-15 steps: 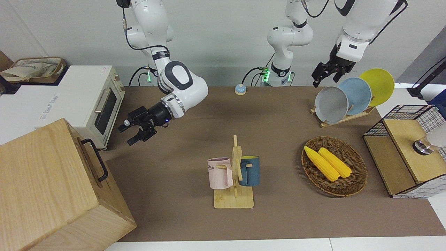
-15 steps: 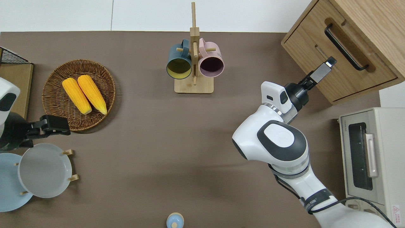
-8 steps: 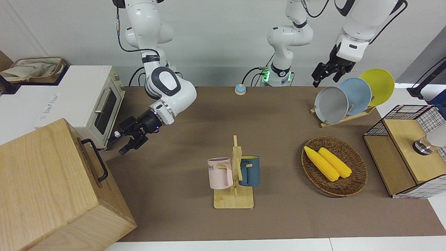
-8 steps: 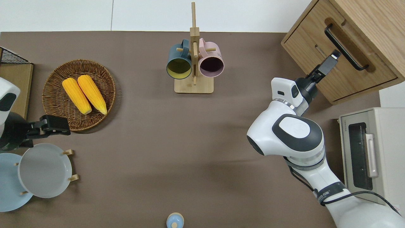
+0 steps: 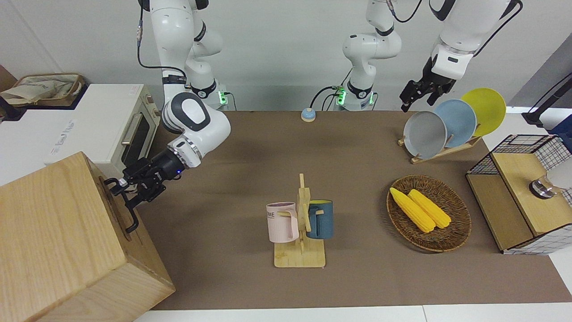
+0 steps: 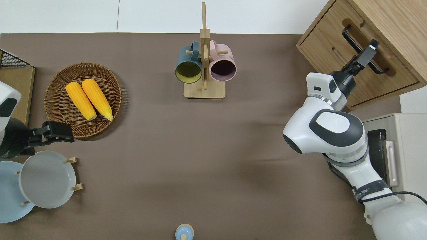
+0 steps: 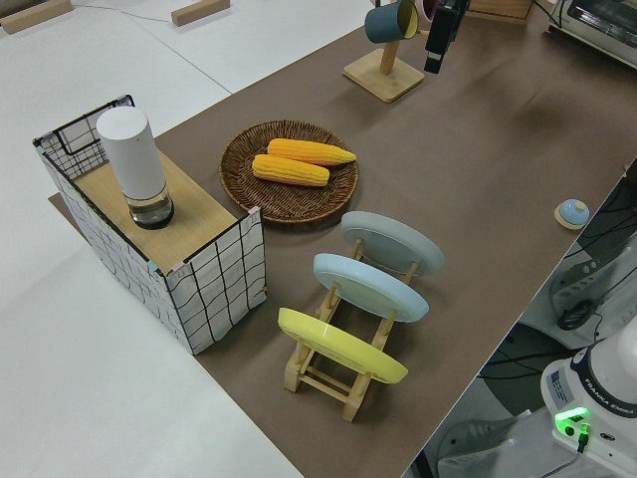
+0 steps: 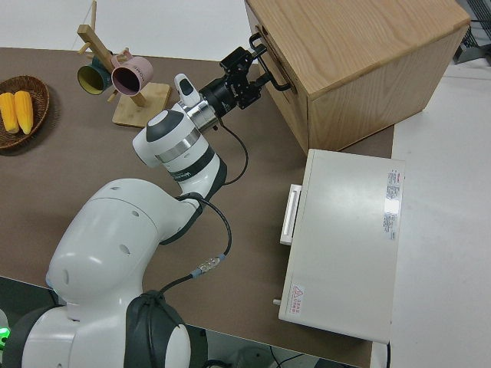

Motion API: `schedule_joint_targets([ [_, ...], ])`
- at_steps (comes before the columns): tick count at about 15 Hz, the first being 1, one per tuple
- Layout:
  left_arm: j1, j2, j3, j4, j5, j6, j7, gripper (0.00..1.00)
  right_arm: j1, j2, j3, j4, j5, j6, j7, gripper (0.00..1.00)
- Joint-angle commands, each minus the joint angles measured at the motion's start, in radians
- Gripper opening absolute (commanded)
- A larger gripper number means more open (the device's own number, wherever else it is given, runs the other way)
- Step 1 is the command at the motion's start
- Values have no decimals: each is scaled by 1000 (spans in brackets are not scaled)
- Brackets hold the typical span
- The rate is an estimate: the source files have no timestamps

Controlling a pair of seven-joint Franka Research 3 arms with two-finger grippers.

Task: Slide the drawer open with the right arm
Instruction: 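Reach the right gripper up to the black drawer handle and grasp it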

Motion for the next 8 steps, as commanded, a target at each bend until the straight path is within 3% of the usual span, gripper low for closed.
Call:
schedule_joint_targets([
  [1,-1,-8,4,4,-1,-17,9,993,-16,17,4,22,-27,21,50,305],
  [3,-1,-8,4,4,-1,-15,9,993,-9,14,7,17,-21,15,64,145],
  [8,-1,-8,4,4,-1,-17,9,993,8,0,30,0,28,-19,63,79],
])
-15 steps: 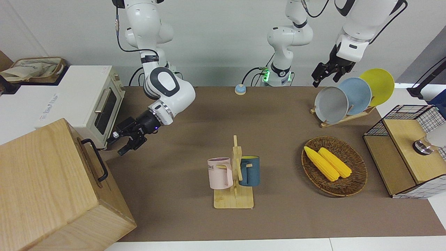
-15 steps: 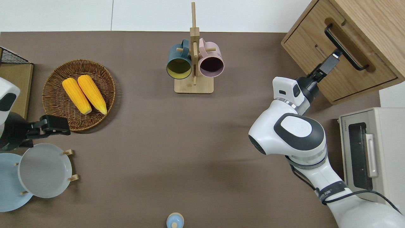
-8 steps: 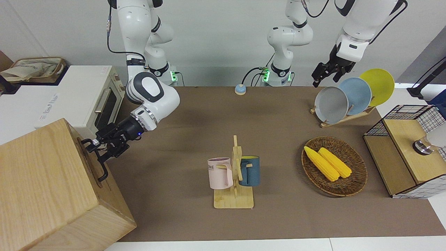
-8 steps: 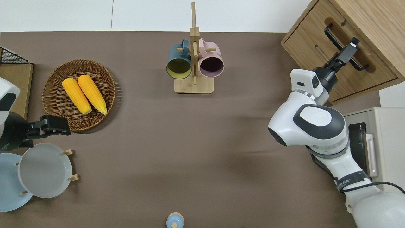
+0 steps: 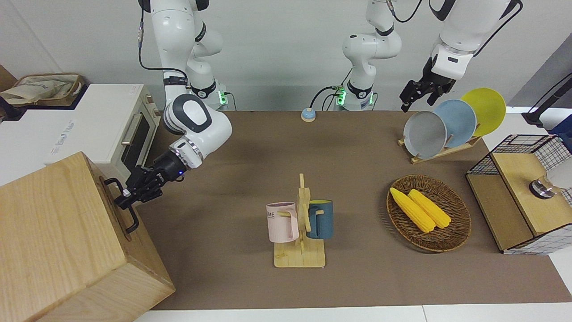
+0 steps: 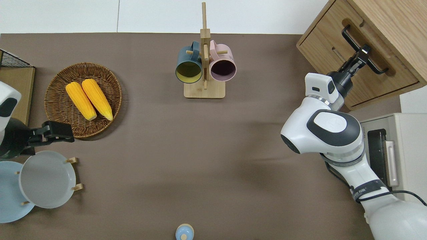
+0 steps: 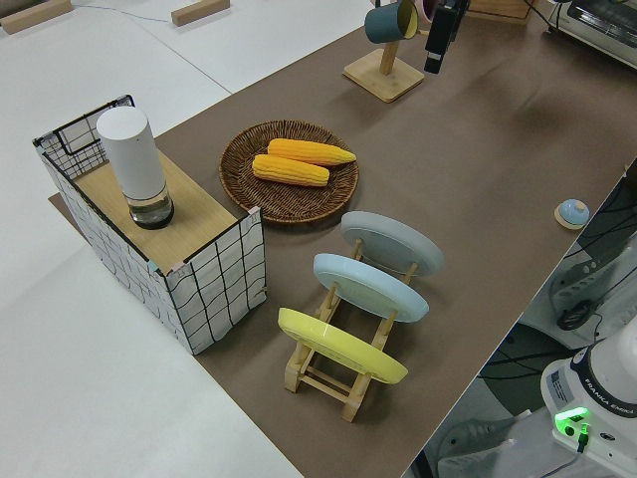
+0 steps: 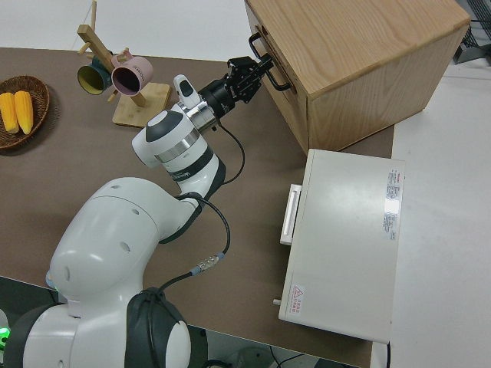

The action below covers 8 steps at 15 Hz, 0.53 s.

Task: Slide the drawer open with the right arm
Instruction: 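Pull the drawer handle toward the robot with the right gripper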

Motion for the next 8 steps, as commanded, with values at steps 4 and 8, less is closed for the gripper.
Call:
schedule_joint_targets([
  [4,-1,-8,4,4,-1,-15,9,993,9,-15,97,-4,111,-104,-13,50],
  [8,-1,-8,4,4,-1,-17,9,993,23,-25,170,-11,209,-209,-38,48],
])
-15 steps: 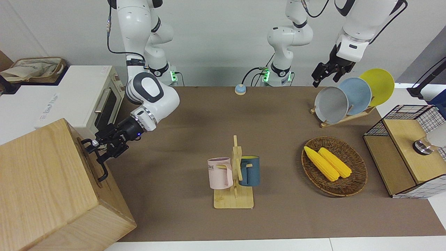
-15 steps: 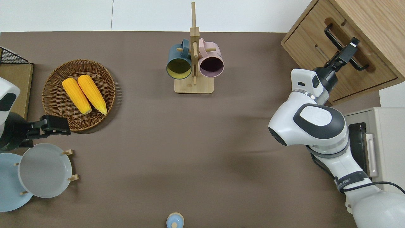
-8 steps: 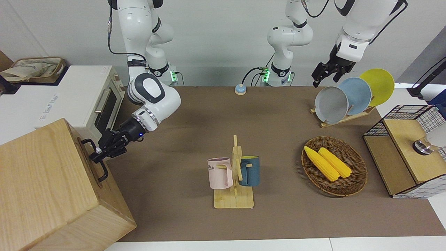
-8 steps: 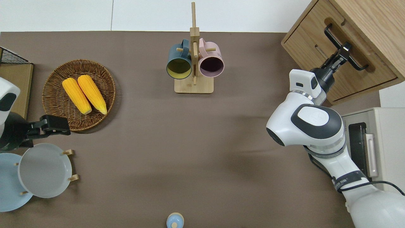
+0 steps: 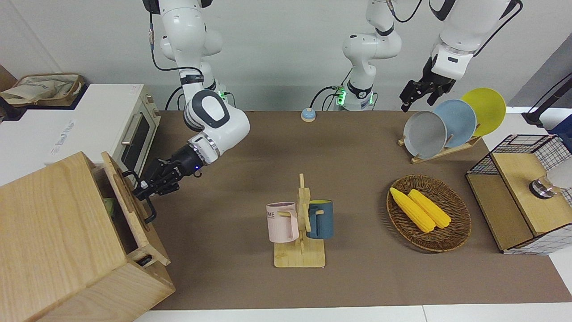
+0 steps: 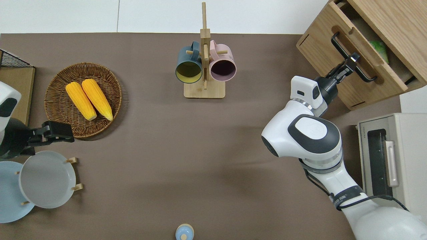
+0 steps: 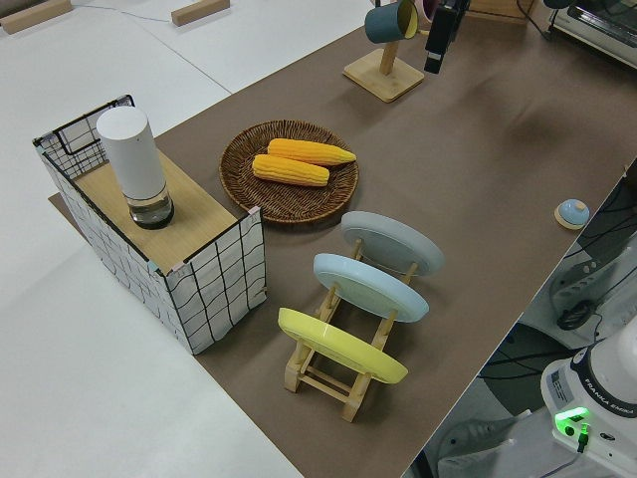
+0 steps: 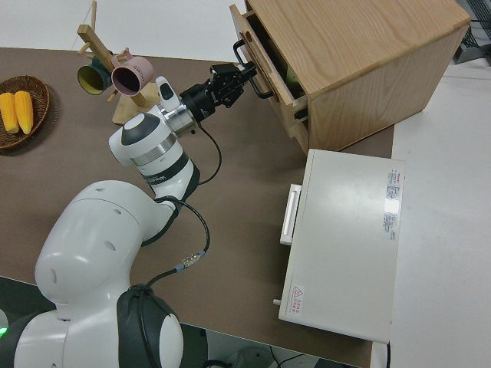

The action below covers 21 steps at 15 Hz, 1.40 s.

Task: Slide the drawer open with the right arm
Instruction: 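Pull the drawer handle toward the robot with the right gripper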

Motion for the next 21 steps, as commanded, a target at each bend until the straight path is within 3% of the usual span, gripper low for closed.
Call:
schedule_joint_targets([
  [1,-1,-8,4,4,-1,-15,9,993,17,-18,75,-1,89,-80,-22,48],
  [15,-1,-8,4,4,-1,-17,9,993,57,-39,324,16,347,-408,-67,58],
  [21,-1,-8,4,4,-1,-17,9,993,85,-44,378,30,427,-497,-67,83],
])
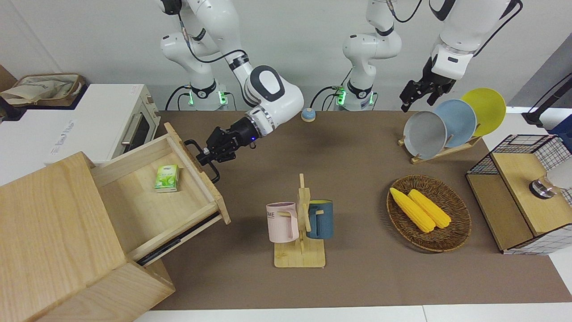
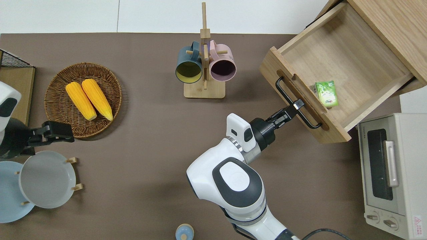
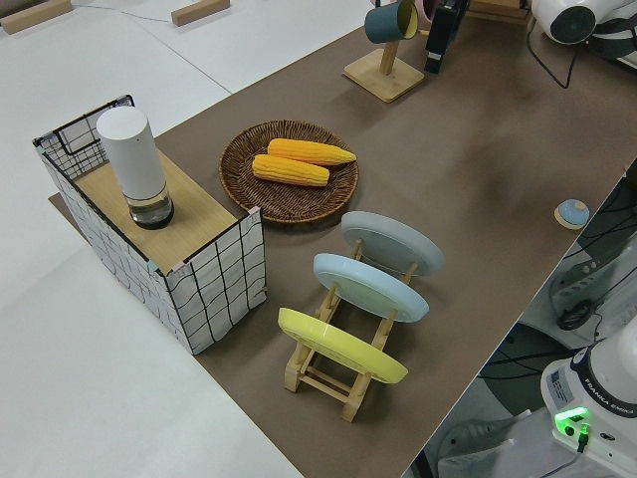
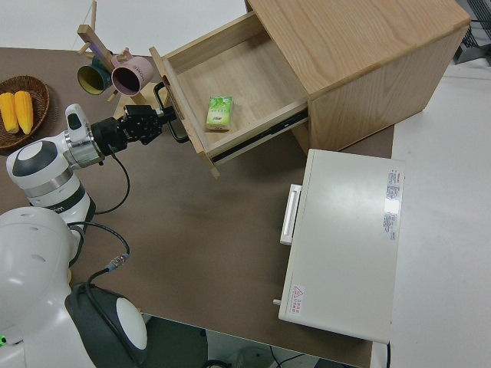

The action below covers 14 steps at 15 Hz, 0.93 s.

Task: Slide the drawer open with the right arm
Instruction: 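Pull the drawer handle toward the robot with the right gripper, then open the right gripper and back it away from the handle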

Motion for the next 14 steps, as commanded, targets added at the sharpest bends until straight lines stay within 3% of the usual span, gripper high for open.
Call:
schedule_joint_targets([
  [1,-1,-8,4,4,-1,-17,9,993,5,-26,32,14,60,-68,-2,90],
  [5,-1,-8,4,4,-1,-15,9,993,11,-26,43,20,67,-91,-2,250],
  [7,-1,-8,4,4,-1,-15,9,993,12,-26,43,20,69,-93,0,505],
  [8,-1,-8,4,4,-1,-17,9,993,14,-26,43,22,70,-91,0,703],
  [9,-1,-8,4,4,-1,-15,9,993,14,-26,43,22,70,-91,1,987],
  [14,-1,-8,4,4,-1,-15,9,993,15,-26,43,25,72,-91,9,990],
])
